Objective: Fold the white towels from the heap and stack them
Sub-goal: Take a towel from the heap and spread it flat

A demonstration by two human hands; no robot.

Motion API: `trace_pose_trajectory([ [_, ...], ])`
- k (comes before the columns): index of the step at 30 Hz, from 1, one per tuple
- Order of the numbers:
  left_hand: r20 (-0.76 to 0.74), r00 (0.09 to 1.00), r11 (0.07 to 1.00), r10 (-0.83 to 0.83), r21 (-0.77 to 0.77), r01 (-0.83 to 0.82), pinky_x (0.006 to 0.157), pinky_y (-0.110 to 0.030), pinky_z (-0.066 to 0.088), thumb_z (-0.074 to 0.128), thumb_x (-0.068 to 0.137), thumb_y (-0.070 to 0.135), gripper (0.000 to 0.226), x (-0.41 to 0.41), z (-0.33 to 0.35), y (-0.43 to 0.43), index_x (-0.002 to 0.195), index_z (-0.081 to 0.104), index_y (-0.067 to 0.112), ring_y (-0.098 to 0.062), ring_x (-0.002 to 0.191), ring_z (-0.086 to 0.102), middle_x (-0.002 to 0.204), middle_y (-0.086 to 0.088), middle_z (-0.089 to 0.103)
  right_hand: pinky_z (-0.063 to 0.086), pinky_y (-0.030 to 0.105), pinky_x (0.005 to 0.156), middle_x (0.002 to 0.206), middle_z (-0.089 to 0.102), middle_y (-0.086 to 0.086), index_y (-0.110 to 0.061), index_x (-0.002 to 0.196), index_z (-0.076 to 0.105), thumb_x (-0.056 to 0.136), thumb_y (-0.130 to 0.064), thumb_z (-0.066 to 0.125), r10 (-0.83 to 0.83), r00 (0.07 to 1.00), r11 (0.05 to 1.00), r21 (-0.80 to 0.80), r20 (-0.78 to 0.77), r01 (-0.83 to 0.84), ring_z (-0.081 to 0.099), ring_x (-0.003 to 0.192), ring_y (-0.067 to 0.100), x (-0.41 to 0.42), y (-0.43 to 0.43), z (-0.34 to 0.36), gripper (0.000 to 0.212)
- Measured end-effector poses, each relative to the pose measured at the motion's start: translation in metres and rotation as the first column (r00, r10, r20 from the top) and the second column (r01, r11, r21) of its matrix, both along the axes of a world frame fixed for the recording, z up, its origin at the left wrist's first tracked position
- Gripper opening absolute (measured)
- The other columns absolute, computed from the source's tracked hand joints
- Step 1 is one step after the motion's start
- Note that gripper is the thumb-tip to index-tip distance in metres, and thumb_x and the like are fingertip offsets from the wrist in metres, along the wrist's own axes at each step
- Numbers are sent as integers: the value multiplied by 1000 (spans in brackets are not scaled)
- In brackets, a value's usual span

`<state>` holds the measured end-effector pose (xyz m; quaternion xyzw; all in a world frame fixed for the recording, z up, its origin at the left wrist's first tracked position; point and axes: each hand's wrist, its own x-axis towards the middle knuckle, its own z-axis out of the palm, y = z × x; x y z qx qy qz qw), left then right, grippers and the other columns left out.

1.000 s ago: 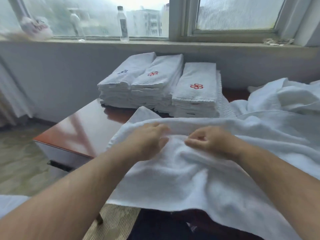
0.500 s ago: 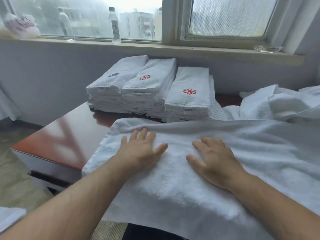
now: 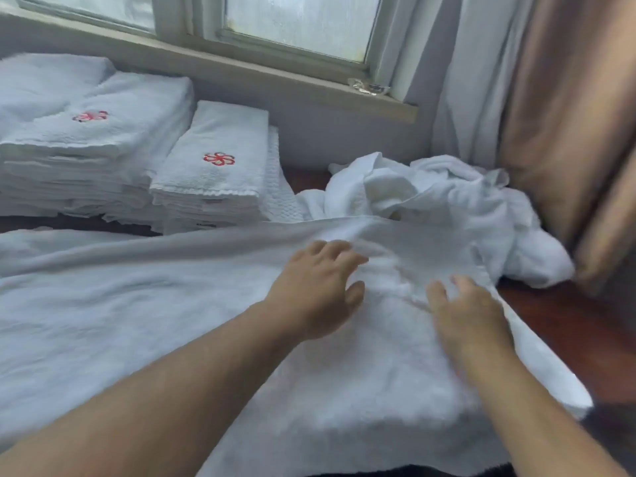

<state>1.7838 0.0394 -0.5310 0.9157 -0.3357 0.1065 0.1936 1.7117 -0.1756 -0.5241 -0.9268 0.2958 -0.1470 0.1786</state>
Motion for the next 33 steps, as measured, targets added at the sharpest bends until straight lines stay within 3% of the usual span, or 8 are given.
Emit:
trace_pose_trajectory([
  [2,-32,999,997,-26,77,29,120,-36,18,36,101,52,53,-1,-10,-20,152,31,36,-20,149,19,163,3,23,28,46,116,159,34,14,-10,153,37,97,-66,27,-22,966,999,-47,-257,11,31,145,32,-14,-24,-12,80],
  [5,-102,994,994,-29,106,39,121,-38,11,30,101,55,59,0,-23,-29,156,18,38,-20,153,7,168,2,11,14,47,124,168,13,12,-9,160,20,97,-70,21,-27,945,1000,-22,-325,21,10,154,30,-6,-42,-16,88],
  [9,-116,993,994,-21,108,33,125,-39,7,24,99,60,64,-1,-28,-28,158,9,39,-17,154,2,169,5,2,43,45,104,137,54,15,-11,133,60,96,-56,38,-88,992,994,58,-91,94,48,126,36,40,-35,6,62],
  [13,-111,994,996,7,87,2,123,-37,1,24,98,60,65,4,-32,-30,157,4,41,-14,154,-2,169,9,-3,39,33,64,94,60,1,-18,88,58,94,-33,45,-137,927,980,185,348,76,55,89,24,76,-16,25,22],
  [16,-124,992,993,38,113,-24,123,-38,1,21,98,60,66,7,-33,-33,158,-1,41,-14,154,-4,168,9,-7,35,28,53,75,61,-3,-20,76,57,90,-33,50,-89,968,975,221,236,36,56,69,19,62,-15,7,19],
  [23,-129,989,986,68,162,-46,123,-42,5,18,97,60,66,17,-32,-48,158,0,40,-17,155,-2,169,7,-6,38,34,85,101,55,-11,-22,106,67,92,-24,52,-20,992,998,-53,124,26,49,107,21,-27,-90,-21,20],
  [30,-116,992,989,49,143,-33,122,-42,9,20,97,61,67,15,-34,-49,158,6,39,-20,155,4,169,5,-1,40,42,94,124,65,3,-22,112,72,91,-22,51,-233,971,922,-303,60,240,51,113,34,-42,-105,-11,29],
  [33,-112,993,990,48,138,-33,123,-42,8,20,97,61,67,13,-32,-47,158,6,38,-20,155,4,169,4,-1,44,33,73,94,65,0,-17,89,71,92,-25,54,-61,981,988,-127,184,86,56,91,23,-1,-68,-2,19],
])
